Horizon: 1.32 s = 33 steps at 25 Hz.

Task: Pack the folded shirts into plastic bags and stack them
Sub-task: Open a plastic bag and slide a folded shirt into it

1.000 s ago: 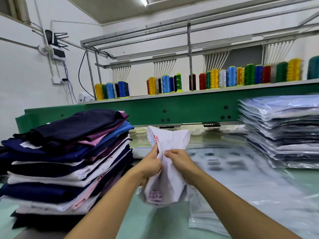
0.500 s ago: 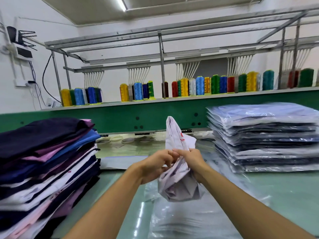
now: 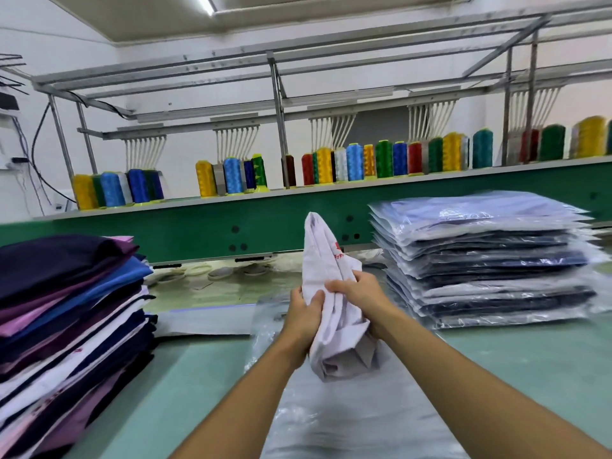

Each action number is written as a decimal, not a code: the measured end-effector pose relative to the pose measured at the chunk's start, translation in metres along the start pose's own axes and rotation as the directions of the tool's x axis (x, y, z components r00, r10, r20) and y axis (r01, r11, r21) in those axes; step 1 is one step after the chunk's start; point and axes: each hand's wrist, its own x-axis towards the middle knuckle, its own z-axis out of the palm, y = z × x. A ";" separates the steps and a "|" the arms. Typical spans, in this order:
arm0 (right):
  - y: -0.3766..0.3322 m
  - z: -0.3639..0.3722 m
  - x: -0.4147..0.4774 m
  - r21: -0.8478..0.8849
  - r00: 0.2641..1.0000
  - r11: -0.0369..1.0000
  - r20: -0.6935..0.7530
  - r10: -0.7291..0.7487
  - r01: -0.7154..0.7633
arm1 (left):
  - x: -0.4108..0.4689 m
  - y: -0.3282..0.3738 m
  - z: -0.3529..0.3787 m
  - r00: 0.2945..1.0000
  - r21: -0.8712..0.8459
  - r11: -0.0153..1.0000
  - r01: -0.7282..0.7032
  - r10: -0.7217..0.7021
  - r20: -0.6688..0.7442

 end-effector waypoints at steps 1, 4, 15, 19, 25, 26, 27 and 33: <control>-0.001 0.003 -0.001 -0.015 0.999 1.000 0.041 -0.008 0.009 | 0.002 0.000 0.004 0.997 0.015 0.999 -0.039 0.040 -0.064; 0.002 0.008 -0.005 -0.151 0.981 0.986 0.192 -0.036 0.066 | 0.006 0.001 0.015 0.973 0.029 0.996 -0.085 0.089 -0.213; 0.011 -0.060 0.000 -0.772 0.976 0.601 0.119 -0.183 0.206 | 0.012 -0.057 -0.076 0.910 0.917 0.309 -0.253 -0.245 0.334; 0.008 -0.061 -0.001 -0.837 0.965 0.493 0.149 -0.215 0.239 | 0.010 -0.044 -0.074 0.895 0.966 0.172 -0.195 -0.371 0.247; 0.013 -0.065 -0.001 -0.887 0.947 0.355 0.220 -0.236 0.294 | 0.014 -0.043 -0.066 0.976 0.986 -0.146 -0.078 -0.211 0.046; 0.013 -0.067 0.000 -0.889 0.945 0.347 0.226 -0.236 0.299 | 0.015 -0.045 -0.065 0.988 0.978 -0.193 -0.079 -0.149 0.051; 0.013 -0.069 0.001 -0.890 0.945 0.342 0.230 -0.231 0.300 | 0.016 -0.047 -0.065 0.993 0.972 -0.214 -0.098 -0.089 0.080; 0.013 -0.088 0.007 -0.867 0.941 0.374 0.272 -0.200 0.330 | 0.026 -0.050 -0.067 0.973 0.992 0.022 -0.127 0.195 0.121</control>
